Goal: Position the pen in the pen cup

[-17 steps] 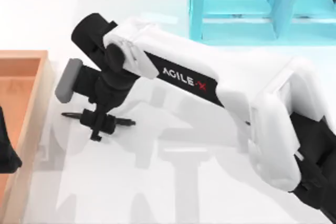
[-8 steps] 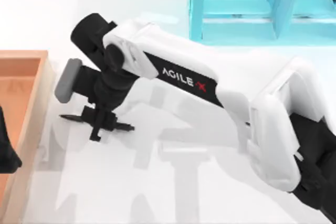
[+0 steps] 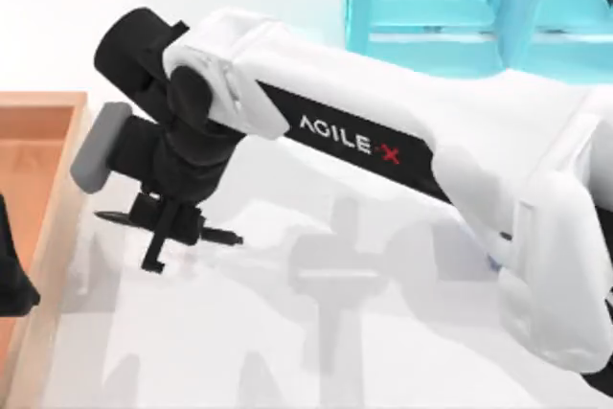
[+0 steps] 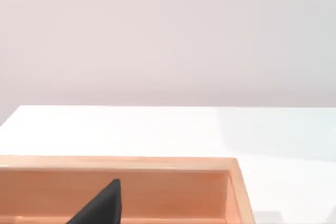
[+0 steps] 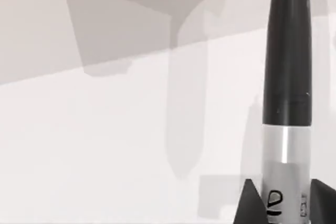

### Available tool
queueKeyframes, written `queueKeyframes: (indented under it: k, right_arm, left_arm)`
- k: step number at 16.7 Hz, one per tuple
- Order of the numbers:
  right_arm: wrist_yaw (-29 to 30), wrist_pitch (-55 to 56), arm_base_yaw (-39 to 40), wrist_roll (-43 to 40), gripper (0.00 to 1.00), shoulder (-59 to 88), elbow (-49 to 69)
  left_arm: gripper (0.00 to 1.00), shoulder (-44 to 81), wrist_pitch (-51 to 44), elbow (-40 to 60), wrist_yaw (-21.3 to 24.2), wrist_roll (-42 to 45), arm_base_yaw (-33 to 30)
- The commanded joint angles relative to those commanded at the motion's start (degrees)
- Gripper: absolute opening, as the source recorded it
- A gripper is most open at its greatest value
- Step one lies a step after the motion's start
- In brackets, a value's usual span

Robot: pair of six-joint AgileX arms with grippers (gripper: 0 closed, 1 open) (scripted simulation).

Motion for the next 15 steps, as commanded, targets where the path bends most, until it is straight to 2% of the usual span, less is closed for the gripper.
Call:
queueKeyframes:
  k: [8, 15]
  right_arm:
    - [2.0, -3.3, 9.4, 7.6, 0.00, -17.2, -11.0]
    - [1.4, -3.1, 9.1, 7.3, 0.00, -17.6, -11.5]
  left_arm:
    - [1.00, 0.0, 0.0, 0.0, 0.0, 0.0, 0.0]
    - [1.00, 0.0, 0.0, 0.0, 0.0, 0.0, 0.0]
